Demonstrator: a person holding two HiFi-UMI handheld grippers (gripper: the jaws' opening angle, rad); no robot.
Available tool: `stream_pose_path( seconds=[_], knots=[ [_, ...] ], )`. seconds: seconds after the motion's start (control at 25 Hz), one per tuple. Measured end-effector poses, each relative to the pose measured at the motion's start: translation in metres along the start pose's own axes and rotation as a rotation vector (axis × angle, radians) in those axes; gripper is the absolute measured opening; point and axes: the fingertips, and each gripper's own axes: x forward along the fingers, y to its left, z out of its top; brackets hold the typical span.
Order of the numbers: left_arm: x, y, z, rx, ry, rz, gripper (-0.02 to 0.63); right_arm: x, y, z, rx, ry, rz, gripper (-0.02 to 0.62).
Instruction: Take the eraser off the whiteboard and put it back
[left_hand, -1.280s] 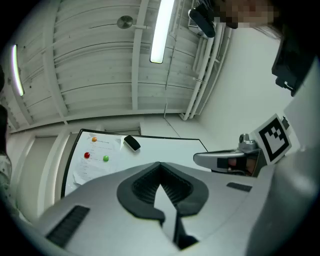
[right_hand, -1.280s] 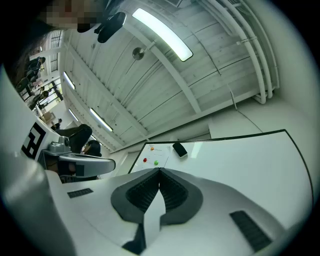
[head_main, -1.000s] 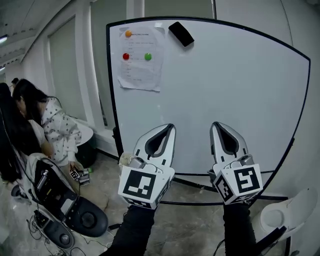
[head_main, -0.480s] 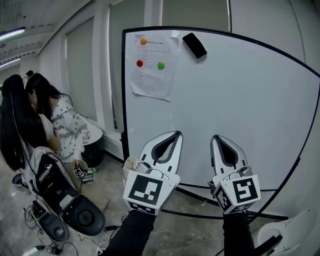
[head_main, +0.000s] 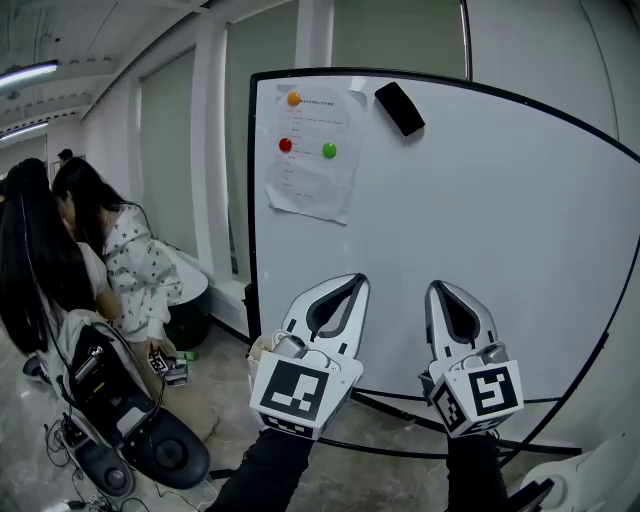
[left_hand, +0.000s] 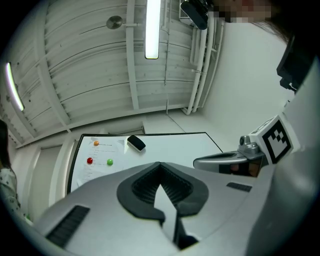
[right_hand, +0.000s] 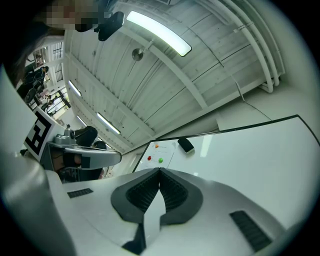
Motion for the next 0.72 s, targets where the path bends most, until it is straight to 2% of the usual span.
stream_pose_path(
  seconds=[0.56,0.72],
  knots=[
    [0.064,0.062,-0.03,0.0,-0.055,-0.066,0.006,0.078,-0.019,-0.021,-0.063,-0.02,-0.075,0.008],
    [0.082,0.074,-0.046,-0.002,-0.046,-0.1,0.006,0.099,-0.025,-0.029,-0.077,-0.026,-0.097,0.008]
  ],
)
